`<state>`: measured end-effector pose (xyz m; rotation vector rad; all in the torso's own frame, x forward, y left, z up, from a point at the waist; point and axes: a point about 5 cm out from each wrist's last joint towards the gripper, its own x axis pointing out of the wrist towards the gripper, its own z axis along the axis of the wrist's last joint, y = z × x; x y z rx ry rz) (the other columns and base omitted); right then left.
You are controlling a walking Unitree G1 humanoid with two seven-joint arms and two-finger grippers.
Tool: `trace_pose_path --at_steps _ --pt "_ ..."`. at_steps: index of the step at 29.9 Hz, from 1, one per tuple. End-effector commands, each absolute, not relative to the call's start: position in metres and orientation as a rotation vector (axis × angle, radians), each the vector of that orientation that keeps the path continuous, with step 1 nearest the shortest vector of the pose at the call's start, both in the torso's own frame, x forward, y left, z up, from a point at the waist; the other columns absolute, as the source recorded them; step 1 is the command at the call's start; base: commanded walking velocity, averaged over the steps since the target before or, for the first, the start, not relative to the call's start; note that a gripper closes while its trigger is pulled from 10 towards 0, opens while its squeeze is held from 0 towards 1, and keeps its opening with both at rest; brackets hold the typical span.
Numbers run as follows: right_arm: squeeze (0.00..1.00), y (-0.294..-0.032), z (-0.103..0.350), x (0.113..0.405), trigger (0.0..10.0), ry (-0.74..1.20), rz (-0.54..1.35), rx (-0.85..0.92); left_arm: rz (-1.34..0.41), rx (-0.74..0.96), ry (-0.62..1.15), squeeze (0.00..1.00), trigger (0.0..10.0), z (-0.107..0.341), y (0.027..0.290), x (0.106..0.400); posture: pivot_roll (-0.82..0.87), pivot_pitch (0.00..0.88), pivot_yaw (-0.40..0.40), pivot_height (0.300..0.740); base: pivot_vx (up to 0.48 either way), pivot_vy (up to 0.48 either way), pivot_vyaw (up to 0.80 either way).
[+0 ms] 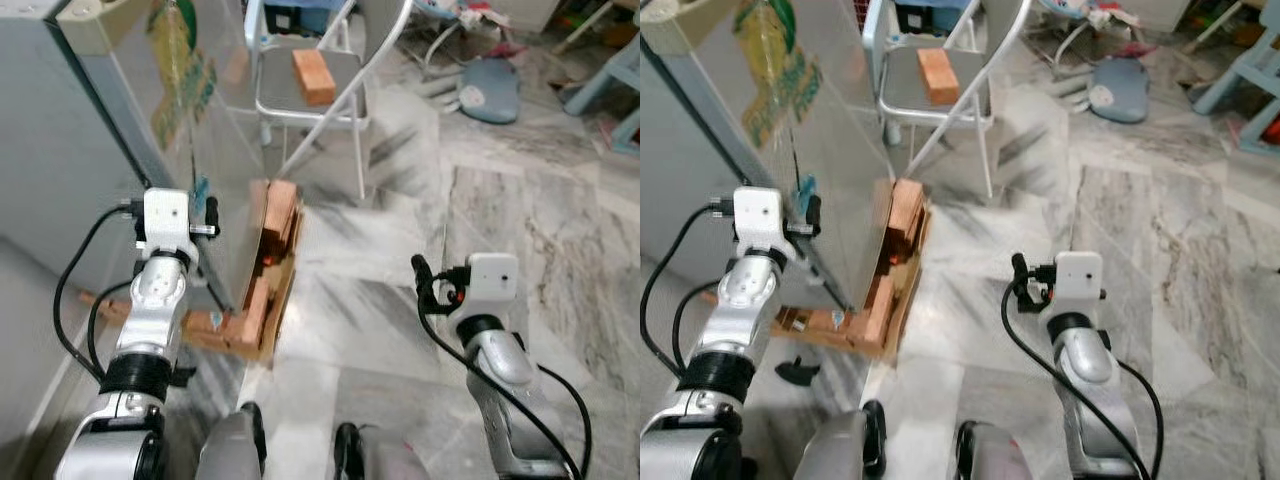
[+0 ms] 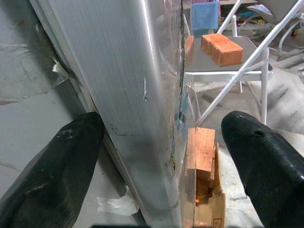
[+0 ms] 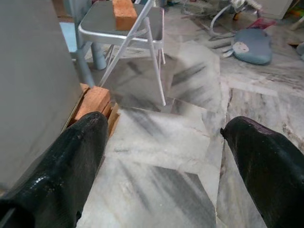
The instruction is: Restocking fridge
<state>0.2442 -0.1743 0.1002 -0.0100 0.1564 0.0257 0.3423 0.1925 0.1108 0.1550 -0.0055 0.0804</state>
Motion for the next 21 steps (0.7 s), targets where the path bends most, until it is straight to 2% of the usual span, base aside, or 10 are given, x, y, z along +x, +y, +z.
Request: trace_pose_path --at_steps 1,3,5,7,8,12,14,17,19,21 --pt "0.0 -0.174 0.097 0.236 10.0 0.185 0.047 -0.002 0.121 0.141 0.011 0.0 10.0 0.112 0.201 0.345 -0.03 0.228 -0.046 0.74 0.0 0.0 0.0" --pt "0.0 -0.173 0.097 0.235 10.0 0.188 0.05 -0.002 0.118 0.133 0.009 0.0 10.0 0.111 0.2 0.346 -0.03 0.229 -0.047 0.74 0.0 0.0 0.0" --pt "0.0 -0.171 0.099 0.235 10.0 0.187 0.059 0.01 0.041 0.133 -0.003 0.0 10.0 0.113 0.185 0.348 -0.04 0.227 -0.047 0.74 0.0 0.0 0.0" --pt "0.0 -0.169 0.1 0.236 10.0 0.185 0.065 0.017 -0.128 0.162 -0.043 0.0 10.0 0.118 0.156 0.349 -0.04 0.225 -0.049 0.74 0.0 0.0 0.0" --pt "0.0 -0.169 0.1 0.236 10.0 0.182 0.063 0.014 -0.338 0.183 -0.084 0.0 10.0 0.124 0.119 0.344 -0.03 0.221 -0.051 0.74 0.0 0.0 0.0" --pt "0.0 -0.175 0.099 0.23 10.0 0.195 0.029 -0.018 -0.653 0.218 -0.132 0.0 10.0 0.128 0.065 0.325 -0.01 0.214 -0.052 0.74 0.0 0.0 0.0" --pt "0.0 -0.177 0.098 0.228 10.0 0.202 0.018 -0.025 -0.715 0.223 -0.14 0.0 10.0 0.128 0.055 0.32 -0.01 0.214 -0.052 0.74 0.0 0.0 0.0" --pt "0.0 -0.187 0.091 0.219 10.0 0.234 -0.04 -0.02 -0.99 0.157 -0.111 0.0 10.0 0.124 0.011 0.284 0.01 0.201 -0.041 0.74 0.0 0.0 0.0" --pt "0.0 -0.187 0.09 0.219 10.0 0.237 -0.045 -0.017 -0.983 0.167 -0.12 0.0 10.0 0.123 0.01 0.283 0.01 0.196 -0.035 0.74 0.0 0.0 0.0" --pt "0.0 -0.185 0.09 0.221 10.0 0.235 -0.048 -0.007 -0.909 0.202 -0.114 0.0 10.0 0.114 0.02 0.287 0.02 0.192 -0.027 0.74 0.0 0.0 0.0"
